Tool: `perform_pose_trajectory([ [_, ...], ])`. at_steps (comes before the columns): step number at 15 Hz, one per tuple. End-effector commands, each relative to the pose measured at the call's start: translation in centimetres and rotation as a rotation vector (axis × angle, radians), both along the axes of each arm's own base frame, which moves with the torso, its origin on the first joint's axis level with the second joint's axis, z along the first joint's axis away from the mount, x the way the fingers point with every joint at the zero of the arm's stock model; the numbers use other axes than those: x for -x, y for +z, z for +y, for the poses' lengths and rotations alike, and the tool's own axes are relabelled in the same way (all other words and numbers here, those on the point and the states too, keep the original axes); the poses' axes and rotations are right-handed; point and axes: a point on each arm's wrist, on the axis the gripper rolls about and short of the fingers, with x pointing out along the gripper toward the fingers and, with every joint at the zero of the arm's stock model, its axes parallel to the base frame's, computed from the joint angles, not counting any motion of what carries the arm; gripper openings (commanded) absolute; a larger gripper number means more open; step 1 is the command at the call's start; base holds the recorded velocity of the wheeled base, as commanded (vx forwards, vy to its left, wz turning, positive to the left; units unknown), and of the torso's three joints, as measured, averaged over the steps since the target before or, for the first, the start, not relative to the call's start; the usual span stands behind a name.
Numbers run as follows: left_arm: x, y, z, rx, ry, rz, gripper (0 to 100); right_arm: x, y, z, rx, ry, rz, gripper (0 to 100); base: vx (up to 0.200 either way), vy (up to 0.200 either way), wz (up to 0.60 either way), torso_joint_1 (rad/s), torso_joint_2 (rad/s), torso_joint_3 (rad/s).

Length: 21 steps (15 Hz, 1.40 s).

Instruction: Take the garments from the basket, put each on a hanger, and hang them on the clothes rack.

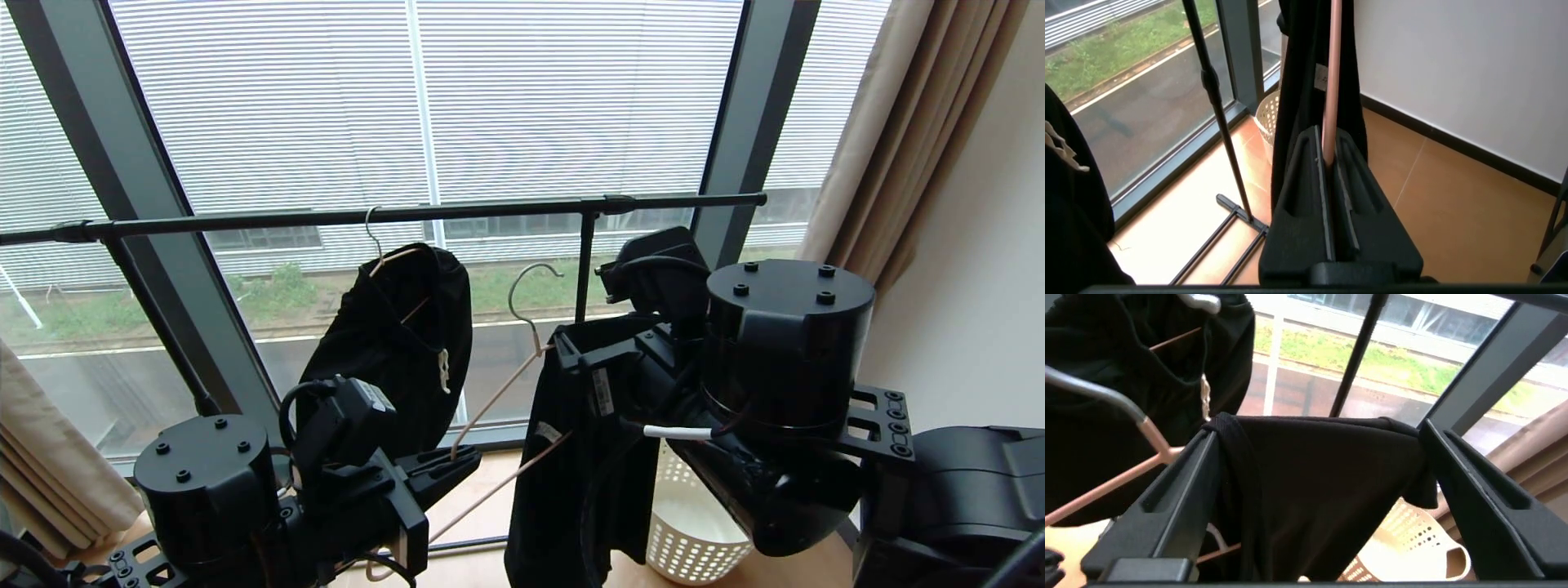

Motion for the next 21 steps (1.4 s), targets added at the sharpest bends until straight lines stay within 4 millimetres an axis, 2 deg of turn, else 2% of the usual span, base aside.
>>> perform_pose_trajectory([
  [1, 0.0, 0.0, 0.0, 0.005, 0.0, -0.005, 0, 0.6, 0.1, -0.2, 0.004, 0.024, 0.0, 100, 0.0, 0.0, 0.0, 0.0, 0.0, 0.0],
  [5, 0.0, 0.1, 0.0, 0.008, 0.0, -0.01, 0, 1.8, 0.1, -0.5, 0.029, 0.078, 0.004, 100, 0.0, 0.0, 0.0, 0.0, 0.0, 0.0],
  [8, 0.1, 0.0, 0.1, 0.005, 0.0, -0.008, 0, 2.7, 1.0, -2.1, 0.085, 0.138, -0.02, 100, 0.0, 0.0, 0.0, 0.0, 0.0, 0.0],
  [12, 0.4, -0.2, 0.2, -0.007, -0.006, -0.001, 0, 0.3, 2.8, -7.3, 0.273, 0.23, -0.014, 100, 0.0, 0.0, 0.0, 0.0, 0.0, 0.0],
  [16, 0.8, -0.5, 0.4, -0.021, -0.011, 0.01, 0, -1.4, 4.6, -11.6, 0.444, 0.47, 0.113, 100, 0.0, 0.0, 0.0, 0.0, 0.0, 0.0],
  [19, 1.2, -0.9, 0.6, -0.044, -0.038, 0.009, 0, -3.6, 5.7, -12.8, 0.504, 0.606, 0.2, 100, 0.0, 0.0, 0.0, 0.0, 0.0, 0.0],
  [21, 1.4, -1.0, 0.7, -0.059, -0.065, 0.001, 0, -6.5, 6.2, -13.4, 0.531, 0.742, 0.266, 100, 0.0, 0.0, 0.0, 0.0, 0.0, 0.0],
])
